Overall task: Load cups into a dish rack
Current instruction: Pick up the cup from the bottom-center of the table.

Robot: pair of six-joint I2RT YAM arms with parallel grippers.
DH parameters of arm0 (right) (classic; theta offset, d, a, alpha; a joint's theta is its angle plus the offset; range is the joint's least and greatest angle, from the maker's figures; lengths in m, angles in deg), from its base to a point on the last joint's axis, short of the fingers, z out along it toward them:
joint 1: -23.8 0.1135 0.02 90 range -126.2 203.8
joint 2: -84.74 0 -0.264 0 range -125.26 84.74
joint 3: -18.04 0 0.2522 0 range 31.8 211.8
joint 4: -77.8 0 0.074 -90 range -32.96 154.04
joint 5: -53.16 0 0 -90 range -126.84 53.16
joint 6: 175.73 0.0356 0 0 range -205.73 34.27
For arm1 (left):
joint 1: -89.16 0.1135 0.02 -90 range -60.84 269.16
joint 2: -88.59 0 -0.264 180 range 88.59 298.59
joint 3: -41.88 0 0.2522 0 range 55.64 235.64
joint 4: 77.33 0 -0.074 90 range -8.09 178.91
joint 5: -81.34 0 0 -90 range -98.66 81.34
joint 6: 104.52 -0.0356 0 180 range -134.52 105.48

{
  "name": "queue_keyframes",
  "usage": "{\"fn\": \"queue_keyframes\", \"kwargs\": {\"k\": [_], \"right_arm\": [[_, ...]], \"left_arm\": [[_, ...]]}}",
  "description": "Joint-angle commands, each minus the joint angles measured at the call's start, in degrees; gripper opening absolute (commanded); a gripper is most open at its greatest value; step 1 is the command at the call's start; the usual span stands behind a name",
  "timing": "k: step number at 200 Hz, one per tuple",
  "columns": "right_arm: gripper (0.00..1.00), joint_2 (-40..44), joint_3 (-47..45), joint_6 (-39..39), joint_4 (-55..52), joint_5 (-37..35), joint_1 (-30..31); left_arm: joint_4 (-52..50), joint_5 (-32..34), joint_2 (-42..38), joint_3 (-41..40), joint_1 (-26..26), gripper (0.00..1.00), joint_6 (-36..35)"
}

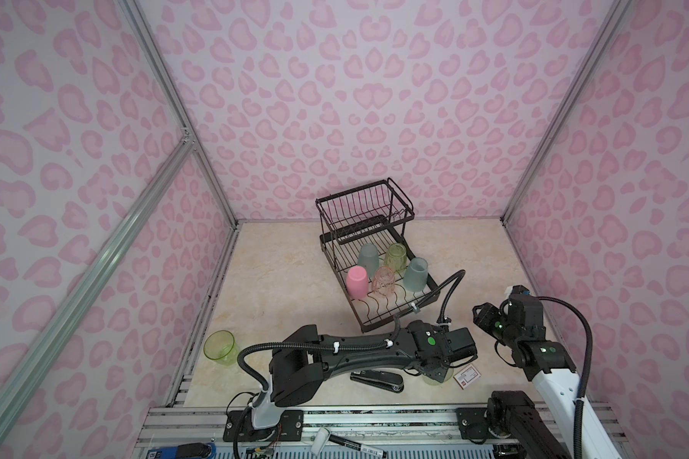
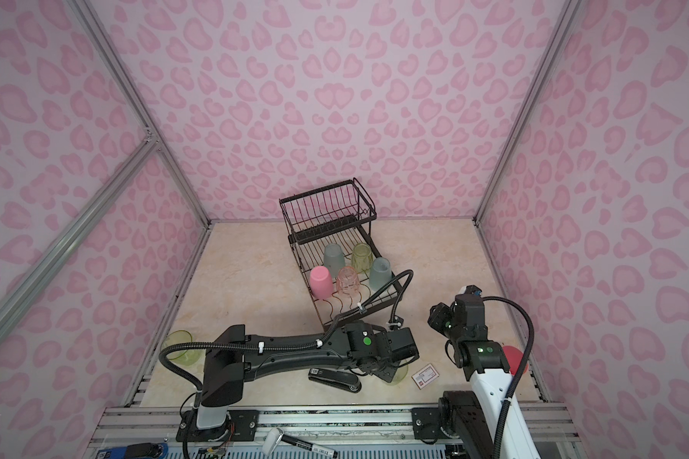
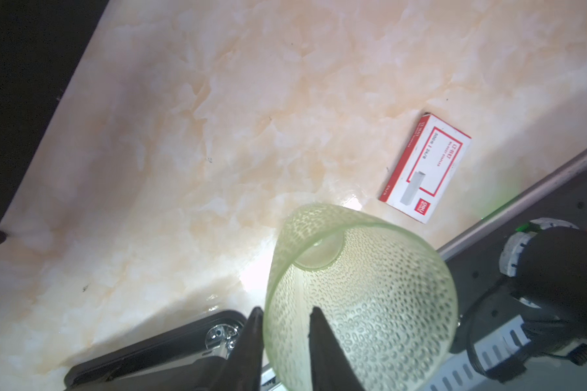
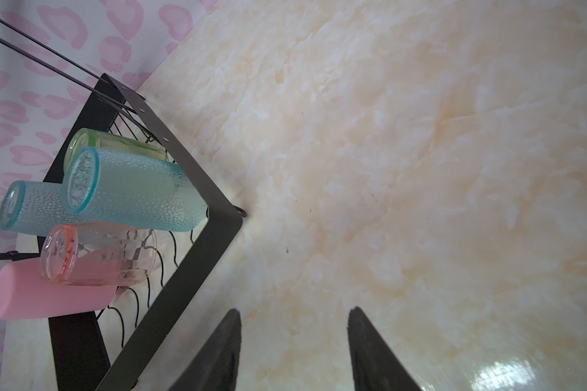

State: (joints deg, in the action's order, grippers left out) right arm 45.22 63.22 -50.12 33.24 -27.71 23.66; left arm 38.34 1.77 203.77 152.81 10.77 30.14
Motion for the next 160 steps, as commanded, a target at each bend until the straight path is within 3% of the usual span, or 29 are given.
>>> {"fn": "queue_keyframes", "kwargs": {"k": [1,56,85,160], "right_arm": [[0.51,0.4,-0.7,0.2,0.8,0.1,0.0],[0.51,2.3,-1.4,0.2,0.3,0.3,0.0],[0.51,3.0,-1.5,0.3,0.0,0.3,0.0],[0.58,3.5,0.2,0.1,0.5,0.4,0.6]], "left_arm": [[-1.5,1.9,0.7,0.7,0.3,0.19,0.9],[-1.2,3.0,2.1,1.7,1.0,0.15,1.2],[-2.2,4.0,2.5,3.6,1.3,0.04,0.9],[0.9,5.5,-11.4,-3.9,3.6,0.03,0.3]]}}
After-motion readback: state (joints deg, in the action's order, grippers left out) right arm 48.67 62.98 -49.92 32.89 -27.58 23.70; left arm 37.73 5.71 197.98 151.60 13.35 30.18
